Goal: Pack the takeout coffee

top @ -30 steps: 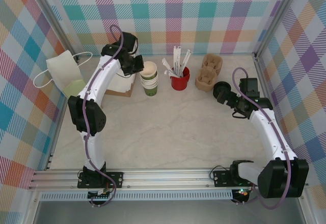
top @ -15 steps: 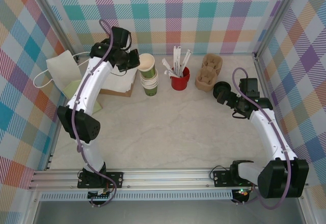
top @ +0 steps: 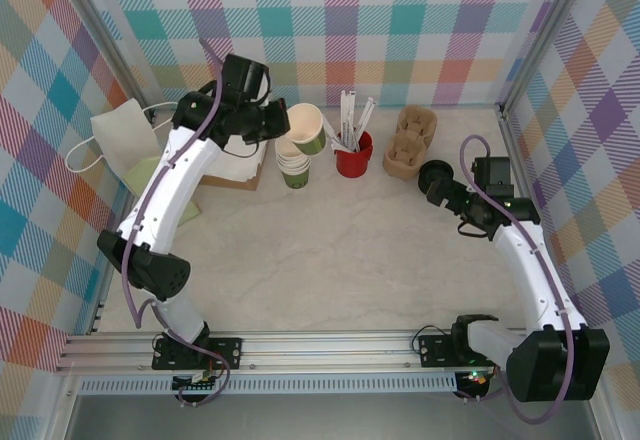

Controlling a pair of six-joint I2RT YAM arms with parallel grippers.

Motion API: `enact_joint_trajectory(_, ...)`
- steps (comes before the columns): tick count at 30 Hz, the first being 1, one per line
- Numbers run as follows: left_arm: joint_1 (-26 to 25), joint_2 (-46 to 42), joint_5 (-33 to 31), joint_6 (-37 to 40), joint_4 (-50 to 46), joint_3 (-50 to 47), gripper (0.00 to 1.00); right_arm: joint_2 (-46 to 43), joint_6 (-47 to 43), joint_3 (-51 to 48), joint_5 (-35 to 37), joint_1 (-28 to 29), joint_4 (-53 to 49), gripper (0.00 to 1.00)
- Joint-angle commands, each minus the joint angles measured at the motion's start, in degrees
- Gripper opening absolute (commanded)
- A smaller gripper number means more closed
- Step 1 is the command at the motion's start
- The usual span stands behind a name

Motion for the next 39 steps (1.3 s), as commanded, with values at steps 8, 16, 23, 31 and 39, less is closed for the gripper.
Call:
enact_joint_trajectory(8, -6.04, -6.16, -0.42, -2.74, 2.98, -10.51, 0.03, -2.25, -0.24, -2.67, -2.93, 0.28, -0.4, 1.0)
enact_joint_trajectory(16, -8.37, -4.93, -1.39, -4.21, 7.41, -16.91, 0.04, -5.43, -1.02, -4.86, -2.77, 0.26, -1.8, 1.0)
enact_joint_trajectory(23, -9.47, -2.12, -1.72, -5.05, 11.72, -22.17, 0.04, -6.48, -1.18, -6.38, -2.53, 0.31, -2.01, 1.0)
enact_joint_trajectory(31, -11.07, 1.46, -3.13, -5.17, 14.37, -25.29, 0.04, -5.46, -1.37, -6.44, -2.74, 0.29, -1.45, 1.0)
enact_joint_trajectory(39, -12.56, 3.86, -4.84, -4.95, 17.54, -28.08, 0.04, -4.82, -1.96, -6.65, -2.77, 0.3, -1.3, 1.0)
